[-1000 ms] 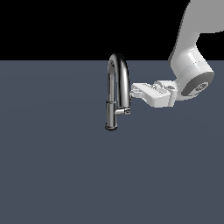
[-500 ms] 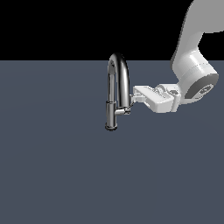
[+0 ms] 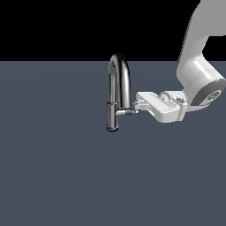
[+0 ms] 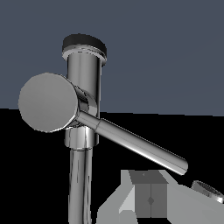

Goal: Turn on the faucet by rotating a designated handle.

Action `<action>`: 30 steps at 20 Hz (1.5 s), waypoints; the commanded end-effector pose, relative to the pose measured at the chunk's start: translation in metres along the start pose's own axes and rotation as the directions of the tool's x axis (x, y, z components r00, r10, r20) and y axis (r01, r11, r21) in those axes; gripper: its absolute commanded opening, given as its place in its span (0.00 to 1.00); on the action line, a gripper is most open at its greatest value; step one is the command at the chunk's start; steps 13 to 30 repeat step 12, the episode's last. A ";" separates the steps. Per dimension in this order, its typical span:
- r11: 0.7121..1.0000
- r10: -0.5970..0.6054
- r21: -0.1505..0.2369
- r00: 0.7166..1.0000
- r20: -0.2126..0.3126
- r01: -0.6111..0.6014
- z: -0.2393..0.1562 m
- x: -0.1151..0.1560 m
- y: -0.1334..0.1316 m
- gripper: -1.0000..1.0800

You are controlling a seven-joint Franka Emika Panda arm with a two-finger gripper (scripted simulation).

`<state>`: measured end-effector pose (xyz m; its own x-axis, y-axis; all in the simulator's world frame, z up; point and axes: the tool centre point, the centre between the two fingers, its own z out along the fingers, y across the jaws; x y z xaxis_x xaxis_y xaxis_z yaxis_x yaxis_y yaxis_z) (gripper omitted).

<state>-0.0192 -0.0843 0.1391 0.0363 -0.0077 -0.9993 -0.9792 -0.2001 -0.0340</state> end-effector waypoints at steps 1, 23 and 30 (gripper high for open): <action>1.000 0.005 -0.002 1.000 0.002 -0.005 0.001 0.012 0.003 0.00; 1.000 0.021 -0.011 1.000 0.015 -0.021 0.007 0.074 0.020 0.00; 1.000 0.021 -0.011 1.000 0.015 -0.021 0.007 0.074 0.020 0.00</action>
